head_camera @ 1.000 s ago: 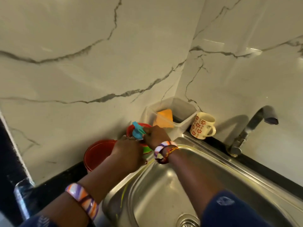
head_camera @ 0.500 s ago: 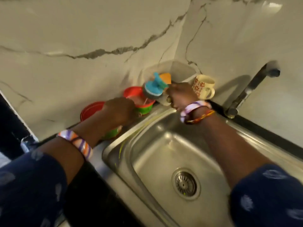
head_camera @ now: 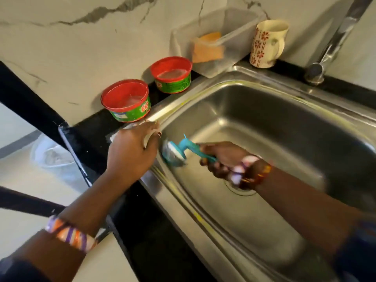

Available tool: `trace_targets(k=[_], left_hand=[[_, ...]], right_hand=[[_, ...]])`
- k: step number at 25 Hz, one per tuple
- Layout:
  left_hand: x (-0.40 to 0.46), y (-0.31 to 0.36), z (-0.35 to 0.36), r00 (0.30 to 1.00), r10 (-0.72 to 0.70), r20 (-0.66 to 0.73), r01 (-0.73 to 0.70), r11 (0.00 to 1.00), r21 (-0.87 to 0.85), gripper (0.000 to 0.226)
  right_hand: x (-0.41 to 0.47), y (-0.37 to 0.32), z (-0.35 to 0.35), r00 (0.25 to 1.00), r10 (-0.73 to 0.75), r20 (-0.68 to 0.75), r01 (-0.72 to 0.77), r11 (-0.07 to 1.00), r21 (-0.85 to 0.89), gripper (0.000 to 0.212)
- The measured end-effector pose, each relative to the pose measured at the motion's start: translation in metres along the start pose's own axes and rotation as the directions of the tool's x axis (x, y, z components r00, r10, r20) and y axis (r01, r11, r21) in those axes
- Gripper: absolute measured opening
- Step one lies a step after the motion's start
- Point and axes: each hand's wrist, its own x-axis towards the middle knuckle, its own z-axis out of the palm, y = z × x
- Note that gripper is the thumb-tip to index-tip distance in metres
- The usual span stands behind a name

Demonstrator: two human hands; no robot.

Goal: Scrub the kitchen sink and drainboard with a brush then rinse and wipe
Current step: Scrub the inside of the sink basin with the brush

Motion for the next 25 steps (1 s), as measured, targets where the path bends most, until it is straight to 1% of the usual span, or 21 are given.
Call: trace_targets(k=[2, 3, 4, 5, 6, 7, 8, 9, 11, 13, 14, 15, 16, 17, 18, 19, 20, 22, 23, 24, 25], left_hand=[[-0.016, 0.008, 0.006, 0.998, -0.047, -0.03, 0.044, 0.995, -0.086, 0.037], [-0.023, 0.011, 0.01, 0.998, -0.045, -0.035, 0.041, 0.993, -0.112, 0.035], [-0.028, 0.012, 0.012, 0.999, -0.03, -0.036, 0.025, 0.991, -0.132, 0.033], [-0.031, 0.011, 0.013, 0.999, -0.016, -0.034, 0.011, 0.989, -0.146, 0.032], [-0.033, 0.01, 0.014, 1.0, -0.002, -0.03, -0.002, 0.988, -0.152, 0.031], [-0.034, 0.009, 0.016, 1.0, 0.015, -0.024, -0.019, 0.988, -0.156, 0.03], [-0.033, 0.008, 0.017, 1.0, 0.025, -0.017, -0.028, 0.986, -0.163, 0.029], [-0.032, 0.009, 0.016, 1.0, 0.022, -0.016, -0.024, 0.985, -0.17, 0.029], [-0.03, 0.009, 0.016, 1.0, 0.027, -0.009, -0.028, 0.986, -0.167, 0.029], [-0.031, 0.01, 0.016, 0.999, 0.049, 0.021, -0.046, 0.989, -0.142, 0.029], [-0.032, 0.012, 0.016, 0.997, 0.062, 0.034, -0.058, 0.991, -0.121, 0.028], [-0.033, 0.013, 0.015, 0.996, 0.073, 0.042, -0.068, 0.992, -0.103, 0.027], [-0.033, 0.014, 0.016, 0.996, 0.076, 0.051, -0.071, 0.993, -0.091, 0.027], [-0.033, 0.016, 0.015, 0.996, 0.072, 0.062, -0.066, 0.994, -0.085, 0.026], [-0.032, 0.017, 0.015, 0.995, 0.067, 0.074, -0.061, 0.995, -0.082, 0.026], [-0.032, 0.017, 0.015, 0.995, 0.065, 0.08, -0.058, 0.995, -0.08, 0.027], [-0.031, 0.017, 0.015, 0.995, 0.061, 0.083, -0.054, 0.996, -0.077, 0.028], [-0.03, 0.016, 0.015, 0.995, 0.029, 0.097, -0.022, 0.997, -0.079, 0.032], [-0.029, 0.016, 0.014, 0.994, 0.003, 0.106, 0.006, 0.996, -0.084, 0.034], [-0.029, 0.017, 0.014, 0.994, -0.015, 0.111, 0.024, 0.996, -0.086, 0.034], [-0.029, 0.017, 0.014, 0.993, -0.022, 0.113, 0.032, 0.996, -0.082, 0.032]], right_hand=[[0.025, 0.012, 0.011, 0.999, -0.033, -0.039, 0.024, 0.977, -0.211, 0.025], [0.027, 0.022, 0.006, 1.0, -0.007, -0.027, -0.003, 0.946, -0.323, 0.019], [0.02, 0.029, -0.006, 0.997, 0.075, -0.007, -0.071, 0.903, -0.424, 0.018], [0.007, 0.032, -0.024, 0.979, 0.201, 0.01, -0.17, 0.85, -0.498, 0.02], [-0.007, 0.032, -0.044, 0.94, 0.34, 0.03, -0.278, 0.812, -0.514, 0.017], [-0.02, 0.032, -0.064, 0.884, 0.46, 0.079, -0.372, 0.797, -0.477, 0.017], [-0.028, 0.03, -0.08, 0.848, 0.511, 0.143, -0.422, 0.812, -0.402, 0.021], [-0.031, 0.027, -0.088, 0.842, 0.502, 0.198, -0.433, 0.848, -0.305, 0.022], [-0.014, 0.027, -0.074, 0.899, 0.368, 0.24, -0.343, 0.929, -0.138, 0.02], [0.017, 0.034, -0.041, 0.952, 0.222, 0.212, -0.226, 0.974, -0.004, 0.027], [0.038, 0.039, -0.027, 0.972, 0.175, 0.159, -0.181, 0.983, 0.021, 0.034], [0.055, 0.042, -0.017, 0.986, 0.151, 0.071, -0.147, 0.987, -0.056, 0.036], [0.068, 0.043, -0.015, 0.994, 0.108, -0.01, -0.108, 0.965, -0.237, 0.037], [0.069, 0.044, -0.018, 0.996, 0.081, -0.047, -0.094, 0.888, -0.451, 0.036], [0.067, 0.044, -0.025, 0.995, 0.089, -0.043, -0.097, 0.802, -0.59, 0.036], [0.061, 0.043, -0.037, 0.989, 0.149, -0.014, -0.122, 0.745, -0.656, 0.035], [0.051, 0.042, -0.05, 0.971, 0.238, -0.008, -0.18, 0.711, -0.68, 0.033], [0.033, 0.047, -0.062, 0.914, 0.405, -0.013, -0.322, 0.708, -0.628, 0.025], [0.031, 0.051, -0.061, 0.905, 0.425, -0.001, -0.344, 0.731, -0.589, 0.021], [0.035, 0.056, -0.058, 0.925, 0.379, 0.0, -0.314, 0.766, -0.561, 0.019], [0.043, 0.059, -0.05, 0.958, 0.286, 0.003, -0.236, 0.798, -0.554, 0.018]])
